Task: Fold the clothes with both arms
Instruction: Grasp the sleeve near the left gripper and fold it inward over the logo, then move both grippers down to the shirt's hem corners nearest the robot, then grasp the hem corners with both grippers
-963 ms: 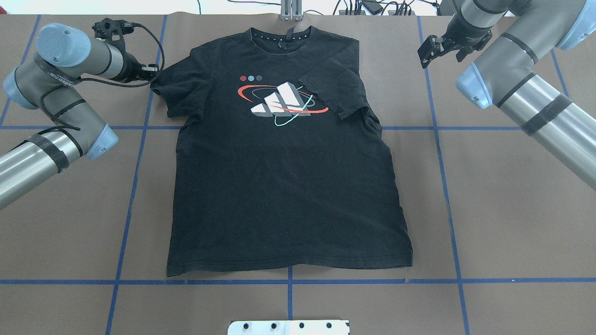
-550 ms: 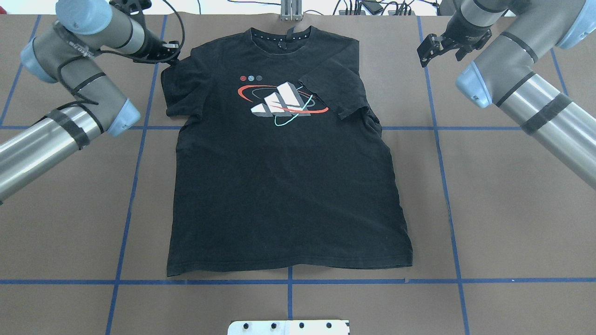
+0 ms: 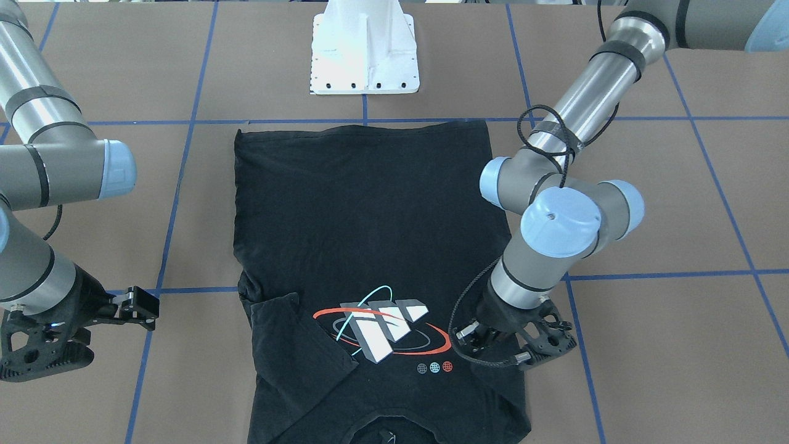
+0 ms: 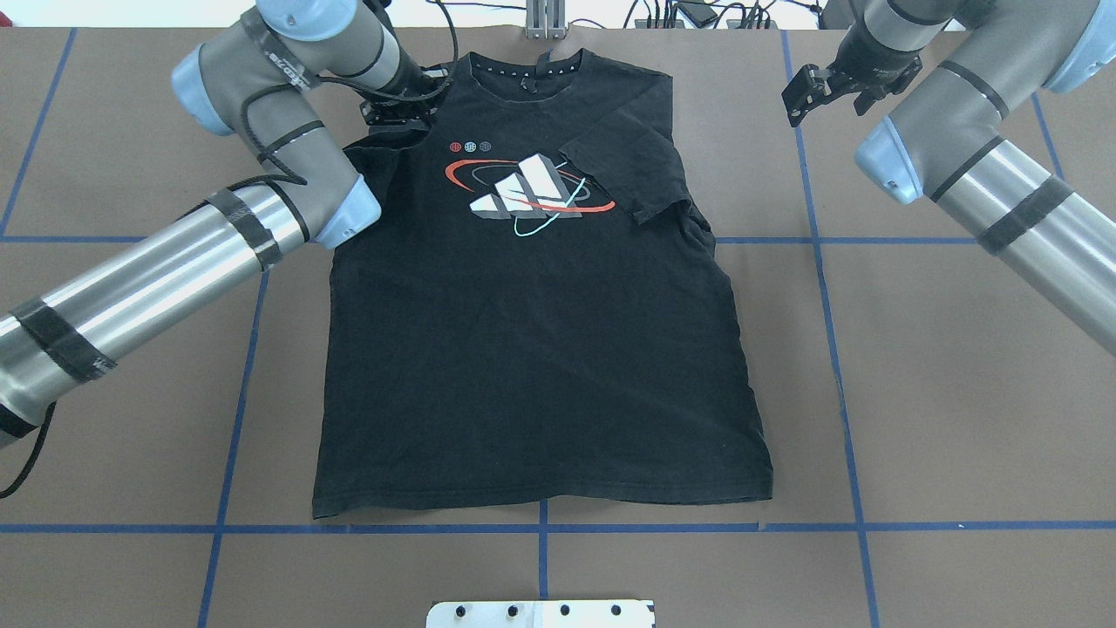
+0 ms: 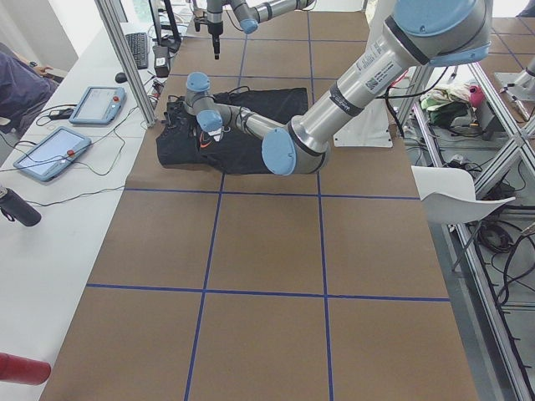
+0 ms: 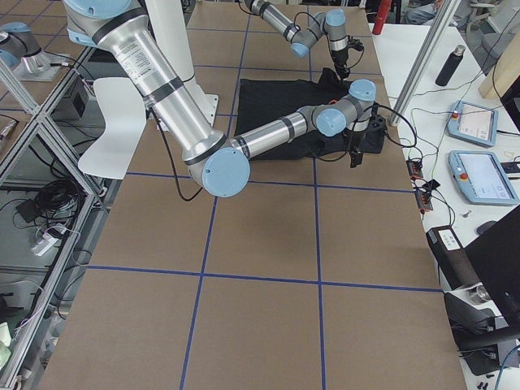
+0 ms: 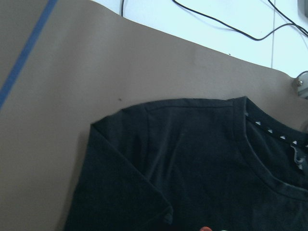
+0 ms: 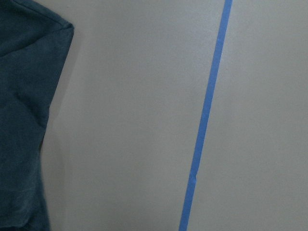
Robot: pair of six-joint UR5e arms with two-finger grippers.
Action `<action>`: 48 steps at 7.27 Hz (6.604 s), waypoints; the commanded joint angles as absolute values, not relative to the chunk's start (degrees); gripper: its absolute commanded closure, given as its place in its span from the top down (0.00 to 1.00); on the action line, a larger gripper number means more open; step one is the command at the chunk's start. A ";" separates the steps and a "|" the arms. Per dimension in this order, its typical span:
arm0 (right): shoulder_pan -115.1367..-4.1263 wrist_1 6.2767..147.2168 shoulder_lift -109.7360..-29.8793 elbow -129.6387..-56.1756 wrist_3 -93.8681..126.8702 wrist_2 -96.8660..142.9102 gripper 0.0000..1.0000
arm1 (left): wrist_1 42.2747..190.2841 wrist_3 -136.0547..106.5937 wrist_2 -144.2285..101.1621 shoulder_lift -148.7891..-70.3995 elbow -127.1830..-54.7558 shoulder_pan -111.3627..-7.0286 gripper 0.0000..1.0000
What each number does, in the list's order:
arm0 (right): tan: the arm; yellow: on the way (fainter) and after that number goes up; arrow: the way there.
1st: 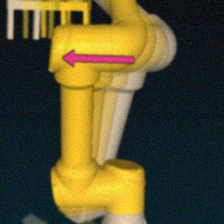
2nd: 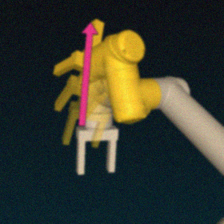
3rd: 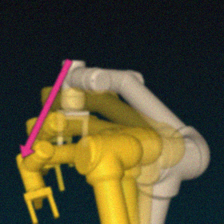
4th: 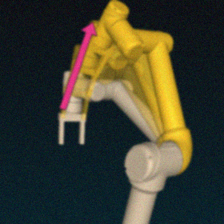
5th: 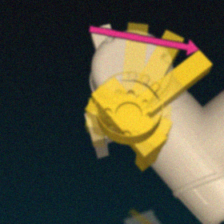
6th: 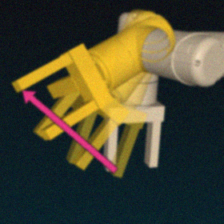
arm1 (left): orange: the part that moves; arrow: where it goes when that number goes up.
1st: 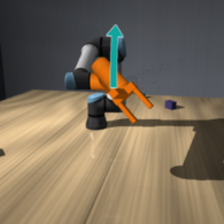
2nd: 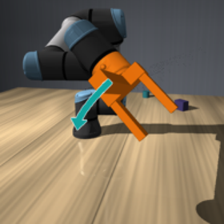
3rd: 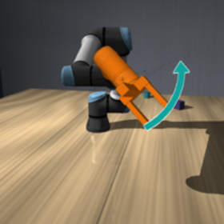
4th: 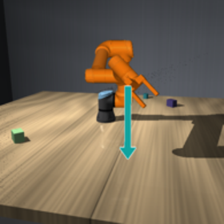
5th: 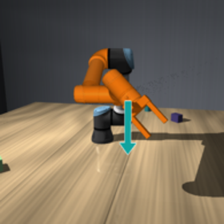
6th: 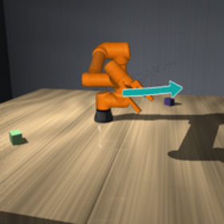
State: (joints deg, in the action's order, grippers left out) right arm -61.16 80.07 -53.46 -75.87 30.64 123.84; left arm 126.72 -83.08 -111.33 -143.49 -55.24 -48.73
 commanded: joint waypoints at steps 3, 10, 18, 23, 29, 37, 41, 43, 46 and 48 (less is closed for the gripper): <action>-61.08 80.07 -53.44 -75.85 30.67 123.84 1.00 | 127.35 -88.86 -106.96 -147.39 -50.63 -46.14 0.00; -54.17 80.60 -60.43 -90.91 47.07 123.23 1.00 | 128.85 -68.38 -116.09 -121.79 -85.79 -46.41 1.00; -24.47 79.89 -94.46 -128.65 71.25 104.00 1.00 | 128.76 -72.65 -109.72 -93.89 -109.41 -28.07 1.00; -17.23 69.52 -101.69 -129.37 76.29 97.73 1.00 | 128.76 -79.10 -106.08 -90.79 -111.62 -18.28 0.95; -17.23 69.52 -101.51 -129.46 76.29 97.65 1.00 | 128.67 -79.10 -105.82 -90.88 -110.39 -17.31 0.63; -17.23 69.52 -101.43 -129.38 76.29 97.65 1.00 | 128.76 -79.28 -106.70 -90.62 -110.83 -17.23 0.00; -16.44 69.43 -101.51 -128.33 76.90 96.78 1.00 | 128.32 -79.28 -106.79 -90.62 -112.41 -17.40 0.00; -14.51 69.00 -101.51 -127.71 77.78 94.66 1.00 | 128.41 -79.28 -106.70 -90.62 -112.76 -17.40 0.00; -10.82 65.16 -99.07 -123.51 79.96 91.33 1.00 | 128.67 -79.80 -106.09 -90.70 -113.55 -17.40 0.00; -10.20 62.67 -93.37 -117.89 82.86 89.92 0.95 | 128.67 -80.33 -105.91 -90.79 -114.26 -17.32 0.00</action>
State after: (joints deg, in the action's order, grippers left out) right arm -10.86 64.03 -96.89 -121.23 80.82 91.08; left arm 128.66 -80.08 -106.07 -90.71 -113.89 -17.39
